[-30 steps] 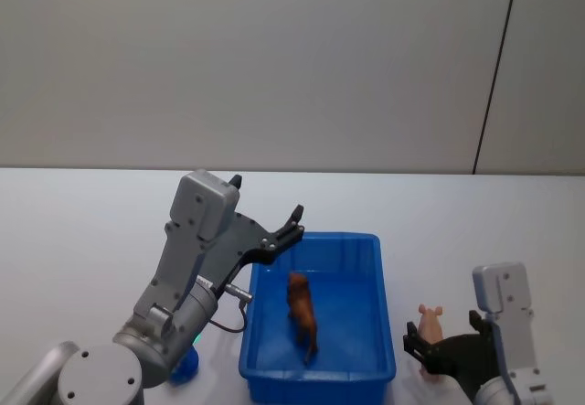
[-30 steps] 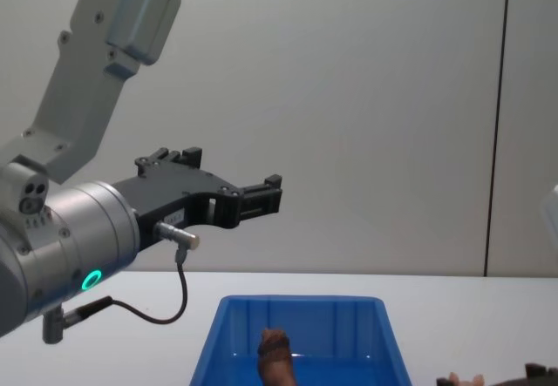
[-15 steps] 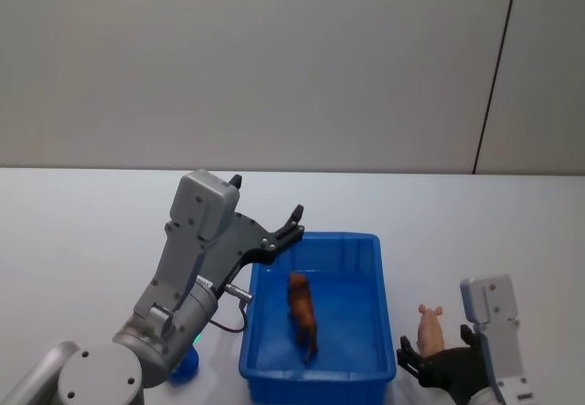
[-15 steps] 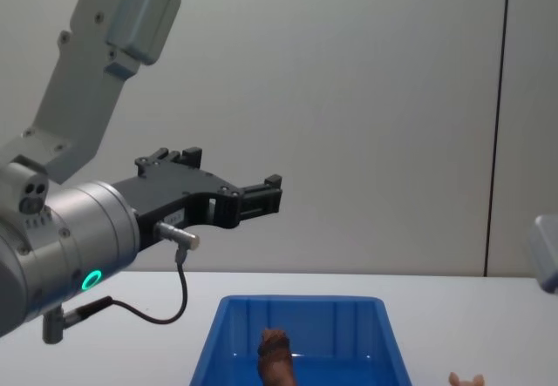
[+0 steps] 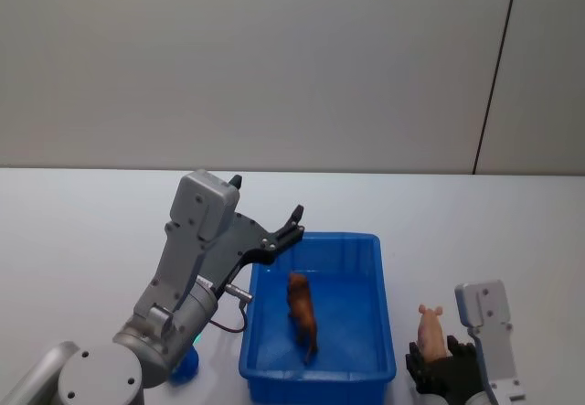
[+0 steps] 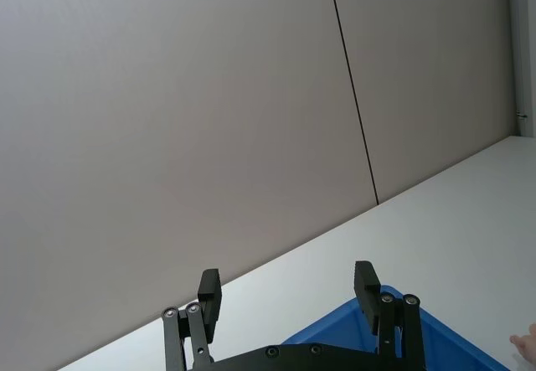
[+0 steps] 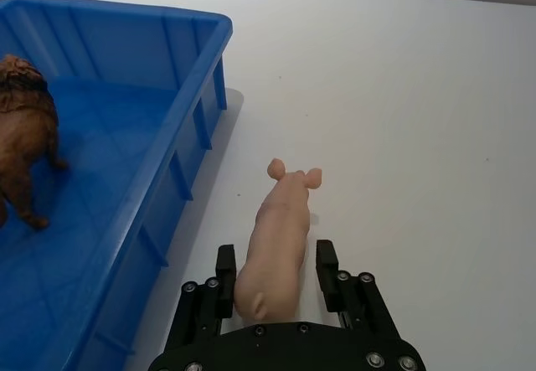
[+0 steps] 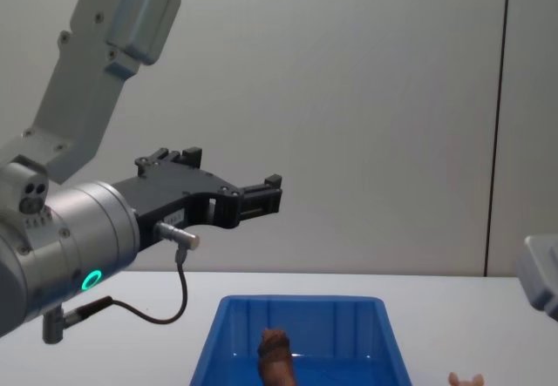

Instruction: Pick up the two dolls from the table and place them into the box.

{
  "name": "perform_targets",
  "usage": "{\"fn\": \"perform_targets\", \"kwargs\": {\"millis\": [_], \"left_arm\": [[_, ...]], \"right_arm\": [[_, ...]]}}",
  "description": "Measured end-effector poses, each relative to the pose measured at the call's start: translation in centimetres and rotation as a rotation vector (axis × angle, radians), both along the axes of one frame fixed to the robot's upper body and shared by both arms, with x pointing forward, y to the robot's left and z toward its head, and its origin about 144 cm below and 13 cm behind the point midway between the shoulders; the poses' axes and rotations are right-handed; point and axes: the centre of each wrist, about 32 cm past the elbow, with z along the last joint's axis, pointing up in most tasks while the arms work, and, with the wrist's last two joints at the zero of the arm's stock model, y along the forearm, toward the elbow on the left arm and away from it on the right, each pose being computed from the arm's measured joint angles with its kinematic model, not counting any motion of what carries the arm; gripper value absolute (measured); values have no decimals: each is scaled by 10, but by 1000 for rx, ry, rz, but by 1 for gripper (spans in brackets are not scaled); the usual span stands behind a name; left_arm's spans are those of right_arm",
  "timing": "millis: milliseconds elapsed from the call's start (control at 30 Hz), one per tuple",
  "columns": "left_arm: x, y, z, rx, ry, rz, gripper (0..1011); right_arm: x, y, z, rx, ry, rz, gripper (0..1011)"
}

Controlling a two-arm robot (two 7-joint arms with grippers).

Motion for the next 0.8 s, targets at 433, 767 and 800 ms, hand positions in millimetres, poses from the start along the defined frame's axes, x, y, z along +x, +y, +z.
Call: {"fn": "perform_targets", "kwargs": {"millis": [433,767,800], "left_arm": [[0,0,0,0,0,0,1001],[0,0,0,0,0,0,1001],[0,0,0,0,0,0,1001]], "right_arm": [[1,0,-1,3,-2,-10,382],[0,-4,12,14,-73,-20,383],[0,-5,14,18,-84,-20,382]]}}
